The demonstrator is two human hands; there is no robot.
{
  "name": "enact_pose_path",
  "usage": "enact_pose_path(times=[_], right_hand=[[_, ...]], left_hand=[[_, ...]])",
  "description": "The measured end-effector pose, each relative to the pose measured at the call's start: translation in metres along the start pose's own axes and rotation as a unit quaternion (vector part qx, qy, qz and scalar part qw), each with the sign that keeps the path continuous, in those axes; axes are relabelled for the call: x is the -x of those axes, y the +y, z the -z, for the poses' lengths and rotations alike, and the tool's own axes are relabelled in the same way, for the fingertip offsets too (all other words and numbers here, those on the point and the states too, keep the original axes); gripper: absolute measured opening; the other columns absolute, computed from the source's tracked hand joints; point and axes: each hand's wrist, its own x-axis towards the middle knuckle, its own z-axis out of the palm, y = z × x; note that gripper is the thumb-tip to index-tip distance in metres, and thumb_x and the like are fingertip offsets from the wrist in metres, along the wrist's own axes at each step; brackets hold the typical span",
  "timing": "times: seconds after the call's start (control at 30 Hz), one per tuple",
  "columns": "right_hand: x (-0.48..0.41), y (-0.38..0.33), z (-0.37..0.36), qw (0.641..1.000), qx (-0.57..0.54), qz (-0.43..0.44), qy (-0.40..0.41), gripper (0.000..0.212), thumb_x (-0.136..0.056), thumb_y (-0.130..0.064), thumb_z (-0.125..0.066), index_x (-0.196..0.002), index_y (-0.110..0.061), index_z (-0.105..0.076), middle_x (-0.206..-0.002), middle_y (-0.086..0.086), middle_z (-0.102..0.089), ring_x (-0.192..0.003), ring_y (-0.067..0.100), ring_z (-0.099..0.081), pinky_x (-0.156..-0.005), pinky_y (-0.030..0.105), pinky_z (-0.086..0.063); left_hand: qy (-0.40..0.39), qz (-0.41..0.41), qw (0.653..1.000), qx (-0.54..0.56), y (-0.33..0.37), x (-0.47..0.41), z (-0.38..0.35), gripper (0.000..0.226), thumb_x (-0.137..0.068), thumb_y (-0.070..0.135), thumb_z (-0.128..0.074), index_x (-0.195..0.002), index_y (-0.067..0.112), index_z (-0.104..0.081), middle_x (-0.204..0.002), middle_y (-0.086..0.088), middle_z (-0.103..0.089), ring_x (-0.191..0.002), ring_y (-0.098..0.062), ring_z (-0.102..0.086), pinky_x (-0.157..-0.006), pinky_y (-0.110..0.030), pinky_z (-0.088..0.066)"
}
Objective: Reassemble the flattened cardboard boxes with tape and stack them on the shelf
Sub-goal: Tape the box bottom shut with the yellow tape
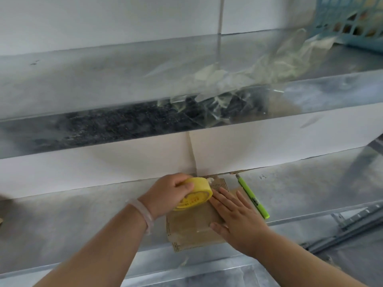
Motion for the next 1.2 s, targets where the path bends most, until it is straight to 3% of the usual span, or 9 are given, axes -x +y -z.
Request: enact_pose_path(times=[0.1, 0.17, 0.27, 0.37, 0.5, 0.77, 0.93, 1.1, 1.2], right_hand=[[-0.004, -0.001, 0.020, 0.990, -0.136, -0.016, -0.018, 0.087, -0.079, -0.073, 0.005, -0.154, -0.035, -0.020, -0.160, -0.022, -0.009, -0.148, 0.000, 0.000, -0.119, 0.026, 0.009], [-0.010, -0.003, 0.040, 0.967, -0.251, -0.052, 0.013, 0.069, -0.089, -0.067, -0.014, -0.143, -0.037, -0.043, -0.147, -0.014, -0.045, -0.138, 0.007, -0.034, -0.118, 0.027, -0.017], [-0.024, -0.005, 0.071, 0.910, -0.392, -0.125, 0.047, 0.036, -0.098, -0.054, -0.042, -0.116, -0.036, -0.067, -0.100, -0.018, -0.068, -0.095, 0.001, -0.060, -0.082, 0.019, -0.046], [-0.037, -0.007, 0.090, 0.923, -0.353, -0.154, 0.005, 0.026, -0.090, -0.053, -0.058, -0.100, -0.034, -0.073, -0.082, -0.019, -0.066, -0.075, -0.005, -0.056, -0.061, 0.013, -0.040], [-0.039, -0.002, 0.102, 0.933, -0.317, -0.172, -0.002, 0.020, -0.086, -0.048, -0.066, -0.075, -0.032, -0.065, -0.076, -0.011, -0.066, -0.071, 0.002, -0.058, -0.059, 0.019, -0.044], [-0.034, -0.004, 0.125, 0.960, -0.249, -0.107, -0.077, 0.016, -0.095, -0.031, -0.053, -0.096, -0.018, -0.063, -0.098, 0.000, -0.066, -0.090, 0.016, -0.060, -0.078, 0.032, -0.049], [-0.030, 0.009, 0.130, 0.898, -0.424, -0.104, -0.054, 0.014, -0.096, -0.027, -0.054, -0.092, -0.016, -0.062, -0.093, 0.003, -0.070, -0.086, 0.015, -0.067, -0.078, 0.029, -0.054], [-0.031, 0.017, 0.085, 0.688, -0.693, -0.194, -0.087, 0.013, -0.097, -0.015, -0.055, -0.095, -0.004, -0.060, -0.089, 0.013, -0.060, -0.080, 0.016, -0.063, -0.094, 0.044, -0.054], [-0.036, 0.018, 0.075, 0.685, -0.702, -0.179, -0.071, 0.024, -0.096, -0.029, -0.060, -0.095, -0.005, -0.063, -0.085, 0.007, -0.062, -0.081, 0.013, -0.063, -0.097, 0.038, -0.053]], left_hand=[[-0.013, 0.010, 1.000, -0.008, 0.007, -0.002, 0.001, 0.014, -0.096, 0.021, -0.054, -0.098, 0.030, -0.065, -0.075, 0.013, -0.062, -0.066, 0.007, -0.056, -0.066, -0.017, -0.045], [-0.019, 0.014, 0.999, -0.021, 0.011, -0.004, -0.001, 0.014, -0.096, 0.023, -0.054, -0.097, 0.032, -0.064, -0.086, 0.011, -0.066, -0.081, -0.002, -0.061, -0.075, -0.023, -0.049], [-0.029, 0.021, 0.998, -0.052, 0.016, -0.004, -0.005, 0.011, -0.095, 0.029, -0.055, -0.094, 0.033, -0.066, -0.090, 0.009, -0.068, -0.086, -0.007, -0.062, -0.078, -0.027, -0.050], [-0.036, 0.020, 0.996, -0.074, 0.018, -0.006, -0.007, 0.013, -0.095, 0.035, -0.054, -0.097, 0.032, -0.067, -0.090, 0.010, -0.068, -0.085, -0.005, -0.062, -0.077, -0.027, -0.050], [-0.039, 0.031, 0.996, -0.081, 0.018, -0.006, -0.008, 0.013, -0.095, 0.038, -0.053, -0.099, 0.035, -0.065, -0.093, 0.012, -0.067, -0.087, -0.004, -0.061, -0.079, -0.028, -0.050], [-0.038, 0.054, 0.993, -0.100, 0.025, -0.008, -0.012, 0.004, -0.094, 0.042, -0.053, -0.094, 0.042, -0.058, -0.091, 0.015, -0.064, -0.085, -0.003, -0.059, -0.071, -0.024, -0.045], [-0.037, 0.099, 0.991, -0.085, 0.032, -0.011, -0.012, 0.024, -0.092, 0.046, -0.055, -0.103, 0.028, -0.066, -0.079, 0.011, -0.064, -0.078, -0.008, -0.061, -0.069, -0.027, -0.047], [-0.014, 0.116, 0.990, -0.076, 0.035, -0.011, -0.020, 0.023, -0.088, 0.051, -0.058, -0.084, 0.030, -0.064, -0.072, 0.009, -0.064, -0.069, -0.007, -0.060, -0.061, -0.023, -0.042], [0.008, 0.118, 0.990, -0.081, 0.036, -0.010, -0.023, 0.025, -0.090, 0.052, -0.054, -0.085, 0.029, -0.063, -0.074, 0.007, -0.065, -0.069, -0.008, -0.059, -0.059, -0.024, -0.040]])
